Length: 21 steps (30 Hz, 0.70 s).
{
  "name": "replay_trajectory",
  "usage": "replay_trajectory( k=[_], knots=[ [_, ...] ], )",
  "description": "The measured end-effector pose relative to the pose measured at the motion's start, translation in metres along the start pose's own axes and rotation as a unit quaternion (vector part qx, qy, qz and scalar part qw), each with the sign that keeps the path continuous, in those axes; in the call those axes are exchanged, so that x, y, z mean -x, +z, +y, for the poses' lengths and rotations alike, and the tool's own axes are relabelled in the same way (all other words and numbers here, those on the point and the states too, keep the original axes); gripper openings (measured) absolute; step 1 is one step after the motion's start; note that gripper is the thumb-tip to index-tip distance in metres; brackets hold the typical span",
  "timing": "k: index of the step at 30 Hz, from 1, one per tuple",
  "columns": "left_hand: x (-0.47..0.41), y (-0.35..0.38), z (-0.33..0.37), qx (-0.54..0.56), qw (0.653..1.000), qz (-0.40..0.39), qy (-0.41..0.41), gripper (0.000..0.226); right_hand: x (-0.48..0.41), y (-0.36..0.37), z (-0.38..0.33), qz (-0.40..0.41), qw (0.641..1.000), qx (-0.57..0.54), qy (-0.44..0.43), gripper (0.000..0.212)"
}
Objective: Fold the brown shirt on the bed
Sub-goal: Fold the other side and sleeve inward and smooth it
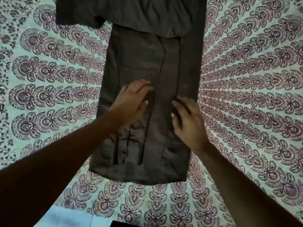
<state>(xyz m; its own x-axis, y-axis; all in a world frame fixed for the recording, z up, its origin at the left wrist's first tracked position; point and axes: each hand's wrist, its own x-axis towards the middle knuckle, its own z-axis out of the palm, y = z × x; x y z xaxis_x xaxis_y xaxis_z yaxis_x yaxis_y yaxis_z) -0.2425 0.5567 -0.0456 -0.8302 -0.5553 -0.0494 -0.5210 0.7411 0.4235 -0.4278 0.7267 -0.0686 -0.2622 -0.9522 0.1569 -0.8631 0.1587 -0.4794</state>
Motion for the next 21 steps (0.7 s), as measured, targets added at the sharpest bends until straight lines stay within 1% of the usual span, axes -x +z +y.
replay_trajectory(
  k=[4,9,11,13,15,16,19,21],
  knots=[
    [-0.054,-0.031,-0.048,-0.028,0.998,0.026,-0.05,0.054,-0.096,0.03,0.008,0.07,0.997,0.023,0.01,0.036],
    [-0.135,-0.062,-0.104,-0.059,0.986,0.074,-0.137,0.046,-0.214,0.051,0.005,0.082,0.992,0.056,0.074,0.047],
    [-0.163,-0.072,-0.124,-0.08,0.976,0.07,-0.192,0.052,-0.253,0.055,0.005,0.05,0.992,0.071,0.088,0.053],
    [-0.187,-0.08,-0.148,-0.09,0.963,0.063,-0.246,0.065,-0.283,0.062,0.007,-0.028,0.991,0.086,0.096,0.057],
    [-0.202,-0.086,-0.172,-0.102,0.95,0.066,-0.288,0.074,-0.294,0.075,0.008,-0.094,0.983,0.128,0.097,0.057],
    [-0.206,-0.09,-0.185,-0.106,0.944,0.066,-0.306,0.075,-0.294,0.082,0.008,-0.097,0.98,0.148,0.093,0.056],
    [-0.204,-0.098,-0.222,-0.105,0.924,0.069,-0.362,0.072,-0.284,0.099,0.008,-0.029,0.98,0.175,0.095,0.051],
    [-0.193,-0.098,-0.241,-0.088,0.912,0.08,-0.393,0.07,-0.277,0.106,0.01,0.0,0.98,0.178,0.093,0.05]
  ],
)
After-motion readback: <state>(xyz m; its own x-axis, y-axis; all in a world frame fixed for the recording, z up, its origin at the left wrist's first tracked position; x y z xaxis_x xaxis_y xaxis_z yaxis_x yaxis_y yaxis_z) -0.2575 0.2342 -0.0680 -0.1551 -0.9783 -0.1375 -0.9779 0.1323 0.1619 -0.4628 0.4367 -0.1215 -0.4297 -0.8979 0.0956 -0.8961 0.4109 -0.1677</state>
